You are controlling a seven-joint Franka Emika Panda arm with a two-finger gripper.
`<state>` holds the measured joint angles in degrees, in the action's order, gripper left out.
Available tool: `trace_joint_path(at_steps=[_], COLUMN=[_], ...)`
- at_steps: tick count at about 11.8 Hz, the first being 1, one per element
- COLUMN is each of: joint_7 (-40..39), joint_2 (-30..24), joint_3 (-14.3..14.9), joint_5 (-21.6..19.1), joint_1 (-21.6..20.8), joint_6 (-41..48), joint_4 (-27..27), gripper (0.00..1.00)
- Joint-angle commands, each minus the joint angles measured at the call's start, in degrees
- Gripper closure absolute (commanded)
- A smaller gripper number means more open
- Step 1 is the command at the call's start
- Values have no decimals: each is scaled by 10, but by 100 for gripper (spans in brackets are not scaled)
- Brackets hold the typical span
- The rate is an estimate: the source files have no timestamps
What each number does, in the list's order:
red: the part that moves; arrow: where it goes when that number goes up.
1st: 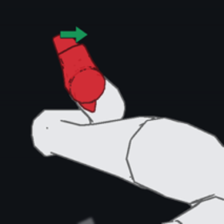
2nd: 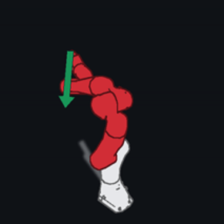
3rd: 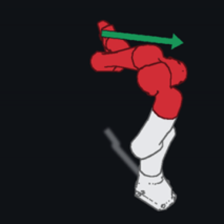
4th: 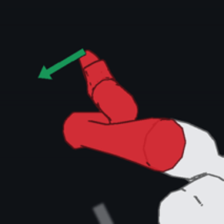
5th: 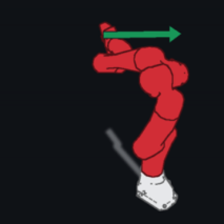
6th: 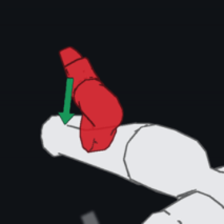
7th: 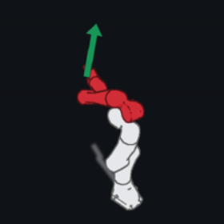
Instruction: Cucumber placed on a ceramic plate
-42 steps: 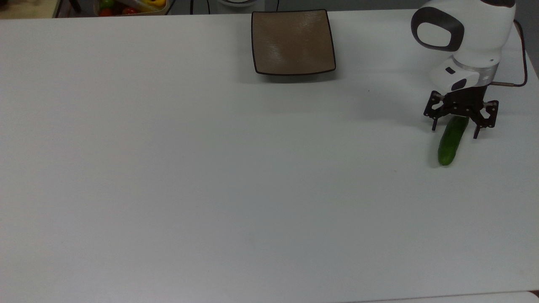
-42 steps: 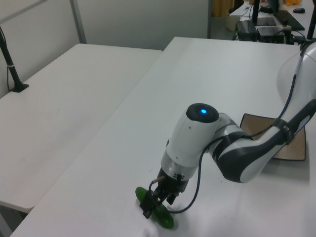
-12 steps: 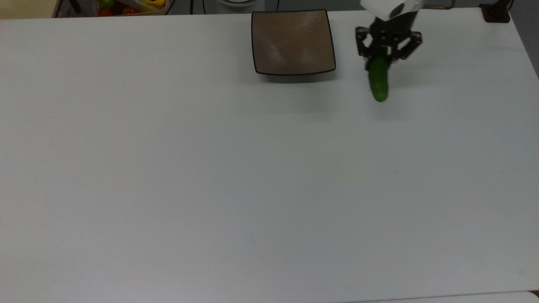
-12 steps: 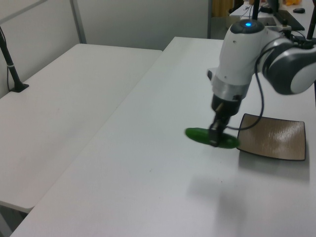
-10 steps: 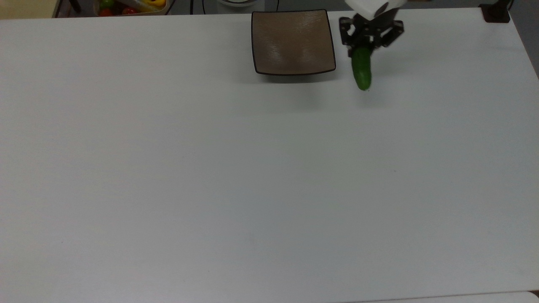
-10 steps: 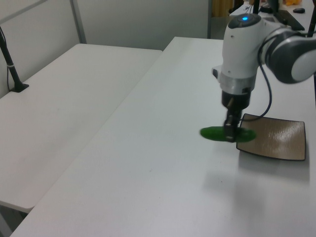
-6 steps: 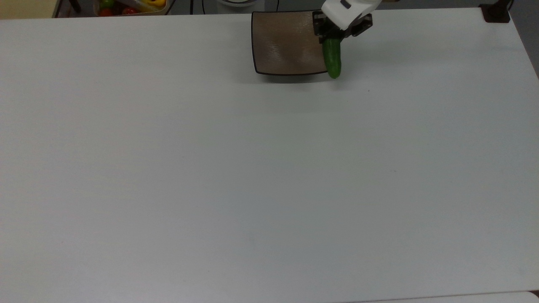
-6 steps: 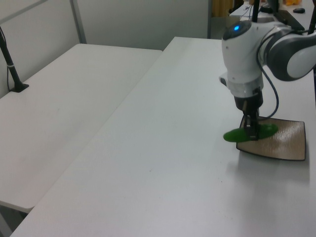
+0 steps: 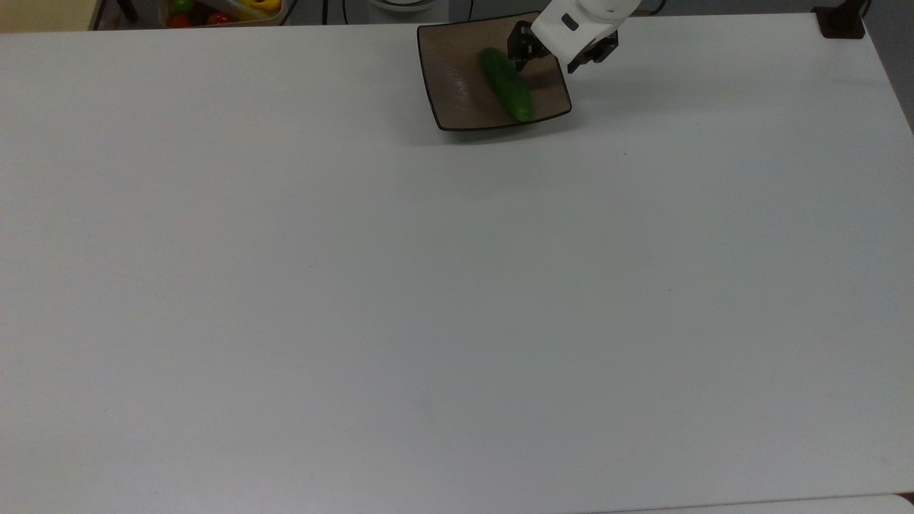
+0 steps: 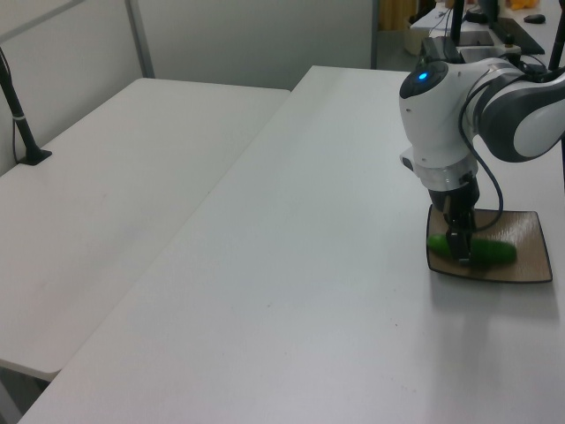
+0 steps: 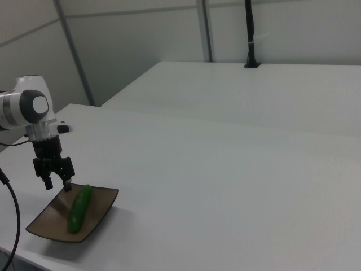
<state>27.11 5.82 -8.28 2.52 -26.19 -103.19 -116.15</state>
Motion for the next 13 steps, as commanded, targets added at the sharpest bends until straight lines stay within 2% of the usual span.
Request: trace_joint_path(at_steps=[1,4,6,8,11,13], joint_7=[-5,-7,-20,-97,-137,-180], joint_2=[-12,-31,-41,-53,-69,-73], joint_3=[-6,-3,15,39,40,41], joint_5=[-12,-12,-12,-12,-14,-29], joint_1=[7,25,41,58,139,178], joint_6=[9,6,3,3,6,1], joint_4=[5,24,47,67,90,107], gripper=[2,0,0,0,0,0])
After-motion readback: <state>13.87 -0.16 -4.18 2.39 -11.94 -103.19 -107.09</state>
